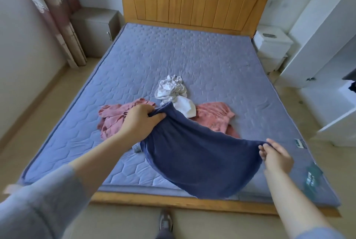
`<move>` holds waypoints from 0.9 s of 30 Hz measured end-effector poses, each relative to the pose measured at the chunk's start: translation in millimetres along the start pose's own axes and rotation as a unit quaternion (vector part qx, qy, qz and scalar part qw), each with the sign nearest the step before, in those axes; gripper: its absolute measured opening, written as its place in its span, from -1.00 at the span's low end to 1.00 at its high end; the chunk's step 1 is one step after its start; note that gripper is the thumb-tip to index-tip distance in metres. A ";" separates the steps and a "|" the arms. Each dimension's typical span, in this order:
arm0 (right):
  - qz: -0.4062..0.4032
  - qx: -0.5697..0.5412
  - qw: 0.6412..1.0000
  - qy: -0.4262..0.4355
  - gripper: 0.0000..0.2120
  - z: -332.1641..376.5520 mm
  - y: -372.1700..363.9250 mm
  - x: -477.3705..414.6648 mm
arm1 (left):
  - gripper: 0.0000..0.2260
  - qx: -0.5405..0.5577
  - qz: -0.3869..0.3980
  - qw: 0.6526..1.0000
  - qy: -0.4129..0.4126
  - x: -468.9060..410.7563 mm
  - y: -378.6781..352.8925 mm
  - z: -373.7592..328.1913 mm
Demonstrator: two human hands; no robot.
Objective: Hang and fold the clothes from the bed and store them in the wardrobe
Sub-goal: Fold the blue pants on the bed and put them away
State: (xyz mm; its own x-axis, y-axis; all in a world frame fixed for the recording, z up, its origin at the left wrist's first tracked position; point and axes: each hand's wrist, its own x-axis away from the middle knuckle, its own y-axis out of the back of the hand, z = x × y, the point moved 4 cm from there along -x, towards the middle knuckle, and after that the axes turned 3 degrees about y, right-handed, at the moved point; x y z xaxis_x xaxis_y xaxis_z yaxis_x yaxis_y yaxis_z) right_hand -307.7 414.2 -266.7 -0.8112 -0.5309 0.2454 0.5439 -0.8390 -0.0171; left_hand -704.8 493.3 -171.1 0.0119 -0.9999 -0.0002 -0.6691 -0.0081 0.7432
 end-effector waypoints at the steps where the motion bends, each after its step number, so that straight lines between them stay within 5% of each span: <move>1: 0.009 0.000 1.000 -0.008 -0.71 -6.9 -11.4 -3.0 | -0.61 -0.005 0.000 1.000 0.009 -3.9 -1.8 6.7; 15: 0.174 0.151 0.969 -0.088 -0.76 -159.7 -214.5 -9.1 | -0.63 -0.071 -0.043 0.973 0.217 -29.8 -21.4 184.5; 27: 0.387 0.376 0.841 -0.030 -0.70 -282.0 -352.6 98.2 | -0.69 -0.062 -0.054 0.925 0.372 13.5 1.6 370.2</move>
State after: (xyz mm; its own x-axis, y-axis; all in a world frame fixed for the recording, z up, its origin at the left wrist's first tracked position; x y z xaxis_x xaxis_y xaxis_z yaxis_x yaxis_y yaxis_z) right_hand -639.8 624.2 -510.0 -0.1504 -0.8581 0.4909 0.9048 0.0806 0.4181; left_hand -980.9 476.5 -417.6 0.6127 -0.7101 0.3471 -0.5441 -0.0604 0.8369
